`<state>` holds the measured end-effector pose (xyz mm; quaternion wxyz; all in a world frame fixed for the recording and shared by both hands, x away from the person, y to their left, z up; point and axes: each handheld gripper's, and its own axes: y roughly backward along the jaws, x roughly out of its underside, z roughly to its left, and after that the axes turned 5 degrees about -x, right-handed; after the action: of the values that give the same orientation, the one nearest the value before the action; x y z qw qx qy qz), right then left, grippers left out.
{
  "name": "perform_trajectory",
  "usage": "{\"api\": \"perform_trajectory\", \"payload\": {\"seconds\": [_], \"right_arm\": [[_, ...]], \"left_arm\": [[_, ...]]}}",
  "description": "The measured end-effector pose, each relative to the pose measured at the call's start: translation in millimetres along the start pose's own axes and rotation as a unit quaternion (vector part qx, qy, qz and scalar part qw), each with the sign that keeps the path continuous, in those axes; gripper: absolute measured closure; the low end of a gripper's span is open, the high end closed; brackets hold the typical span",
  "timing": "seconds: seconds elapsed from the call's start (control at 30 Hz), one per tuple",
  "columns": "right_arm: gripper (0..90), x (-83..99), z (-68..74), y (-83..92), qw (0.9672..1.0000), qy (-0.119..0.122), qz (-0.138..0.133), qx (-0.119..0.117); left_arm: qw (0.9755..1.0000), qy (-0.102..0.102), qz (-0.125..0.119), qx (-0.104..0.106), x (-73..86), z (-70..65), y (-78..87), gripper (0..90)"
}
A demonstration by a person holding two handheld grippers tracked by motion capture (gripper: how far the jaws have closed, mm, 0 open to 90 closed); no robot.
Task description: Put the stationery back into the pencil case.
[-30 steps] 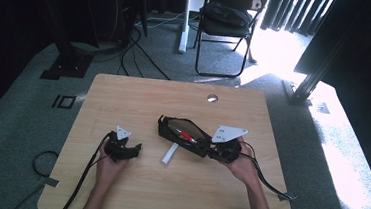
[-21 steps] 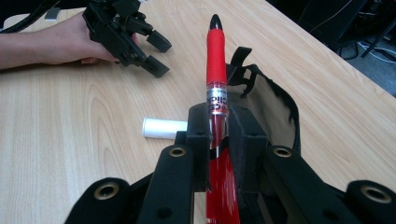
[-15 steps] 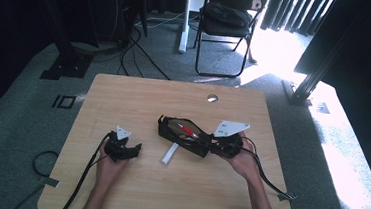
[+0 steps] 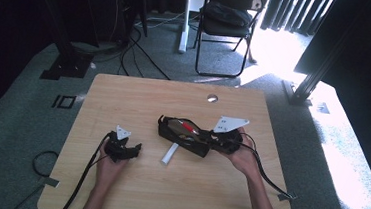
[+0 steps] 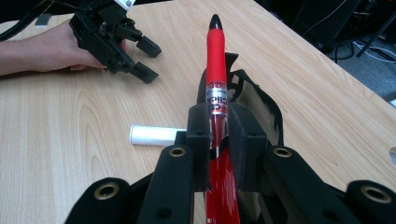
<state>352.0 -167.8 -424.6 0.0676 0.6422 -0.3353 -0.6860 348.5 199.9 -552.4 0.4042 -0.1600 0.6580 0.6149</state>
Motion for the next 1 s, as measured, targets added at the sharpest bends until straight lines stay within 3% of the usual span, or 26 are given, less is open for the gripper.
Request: {"api": "perform_trajectory", "payload": {"seconds": [1.0], "right_arm": [[79.5,-4.0,-11.8,-10.2,1.0000,0.000,0.002,0.005]], "left_arm": [[1.0000,0.000,0.000,0.000,0.0,0.0,0.0,28.7]]}}
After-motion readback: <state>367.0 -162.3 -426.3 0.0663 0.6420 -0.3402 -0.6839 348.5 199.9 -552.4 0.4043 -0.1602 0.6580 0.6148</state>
